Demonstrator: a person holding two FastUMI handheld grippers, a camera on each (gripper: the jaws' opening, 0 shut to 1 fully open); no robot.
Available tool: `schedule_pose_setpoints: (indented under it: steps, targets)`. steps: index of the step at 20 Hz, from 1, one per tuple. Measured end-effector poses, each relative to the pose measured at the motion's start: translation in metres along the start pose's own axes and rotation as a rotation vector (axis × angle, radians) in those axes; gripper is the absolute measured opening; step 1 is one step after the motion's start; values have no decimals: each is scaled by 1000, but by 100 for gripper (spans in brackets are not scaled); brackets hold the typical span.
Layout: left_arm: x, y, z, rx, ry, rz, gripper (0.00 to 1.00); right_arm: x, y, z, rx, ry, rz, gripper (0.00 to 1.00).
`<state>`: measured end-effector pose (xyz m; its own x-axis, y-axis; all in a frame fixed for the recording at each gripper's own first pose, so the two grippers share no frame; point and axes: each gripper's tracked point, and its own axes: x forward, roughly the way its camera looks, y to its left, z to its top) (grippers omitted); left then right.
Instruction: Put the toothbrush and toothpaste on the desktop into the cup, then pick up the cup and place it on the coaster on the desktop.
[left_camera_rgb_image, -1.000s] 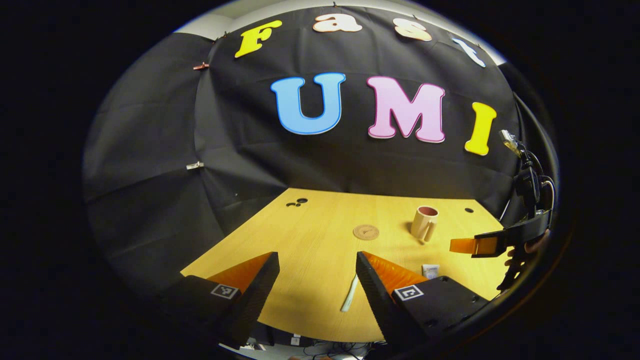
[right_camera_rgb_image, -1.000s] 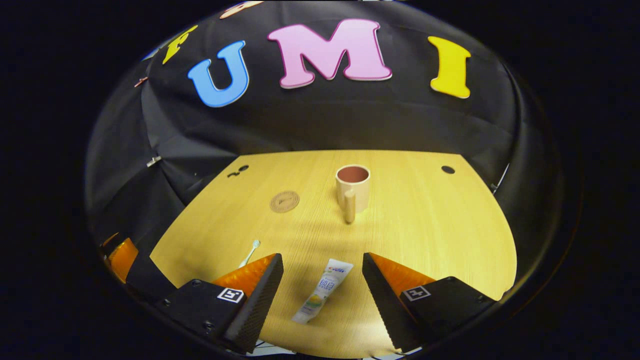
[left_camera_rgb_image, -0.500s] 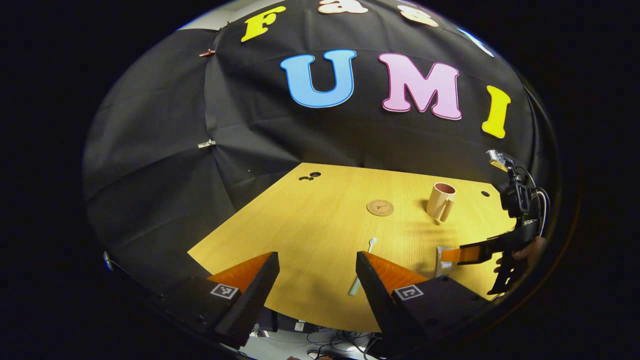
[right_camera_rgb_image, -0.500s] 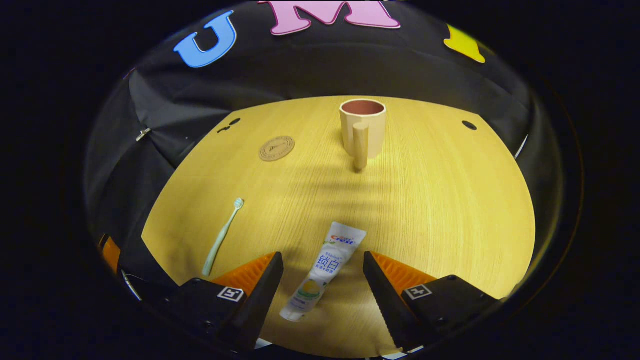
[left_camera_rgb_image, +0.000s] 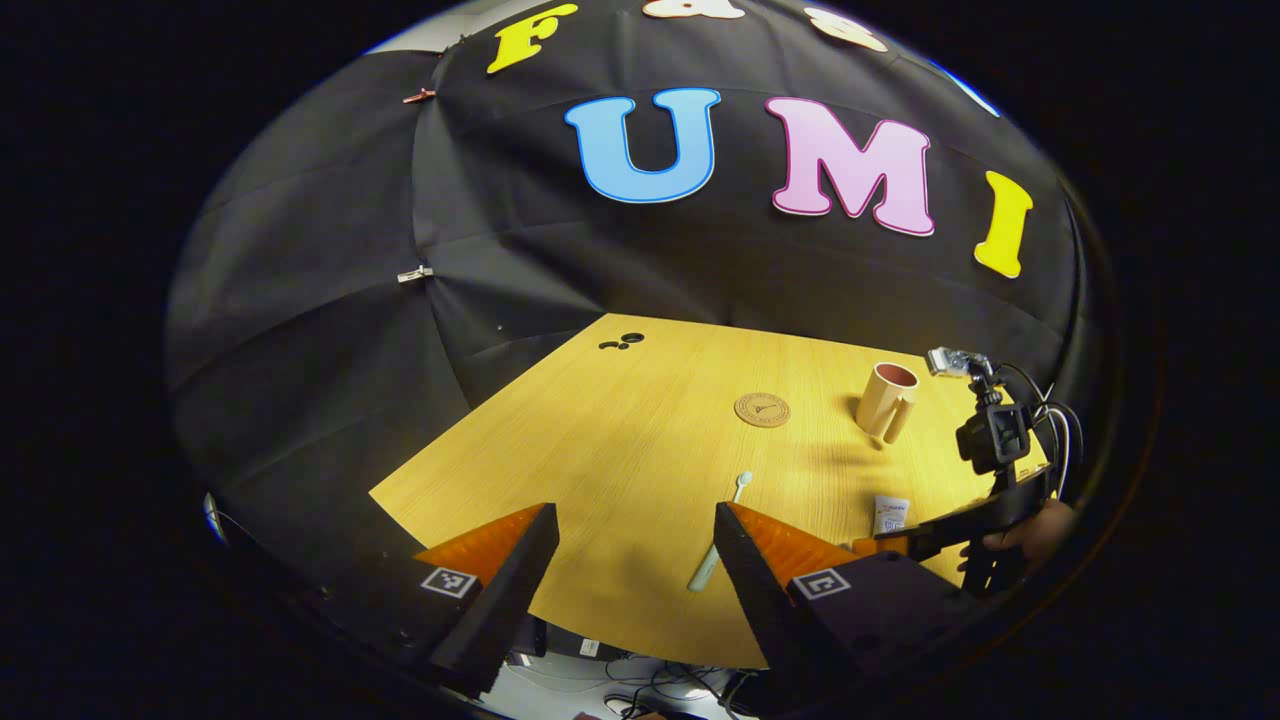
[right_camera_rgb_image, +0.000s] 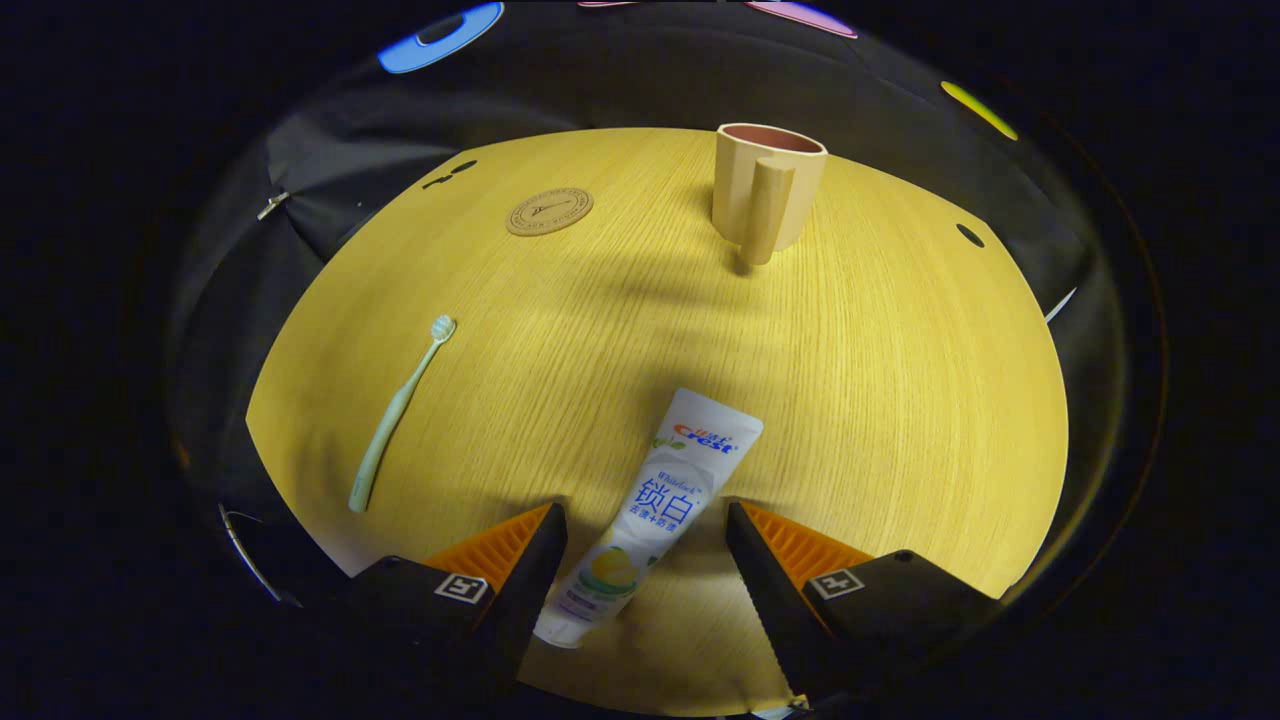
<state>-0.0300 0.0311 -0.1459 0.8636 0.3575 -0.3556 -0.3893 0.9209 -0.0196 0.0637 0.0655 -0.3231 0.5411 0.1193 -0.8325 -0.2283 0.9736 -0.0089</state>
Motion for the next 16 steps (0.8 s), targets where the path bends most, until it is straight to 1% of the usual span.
schedule_pose_setpoints:
  steps: [3,4,5,6,7,8,9,10,12,13,16]
  targets:
    - [-2,5,1,5,-10,-1,99,0,2,-3,-24,14,-33,98]
    - [-1,6,0,6,-14,-5,99,1,4,-3,-18,16,-36,92]
    - [-2,7,1,6,-17,-9,99,1,5,-4,-6,25,-43,94]
    - [-2,9,0,1,-21,-13,100,2,6,-4,14,36,-53,92]
    - [-3,9,-2,-8,-23,-22,99,1,6,-5,41,60,-66,87]
    - [-4,10,-3,-18,-23,-32,98,-1,8,-9,60,88,-74,85]
    - [-4,11,-6,-23,-20,-41,98,1,10,-8,70,98,-79,76]
    - [-4,14,-7,-24,-17,-44,98,2,11,-7,74,103,-81,73]
    - [-5,20,-9,-23,-21,-50,98,-1,10,-7,79,97,-84,59]
    - [-5,24,-10,-21,-23,-53,99,4,9,-8,89,97,-81,40]
    - [-2,34,-12,-11,-19,-65,99,2,10,-6,84,105,-79,39]
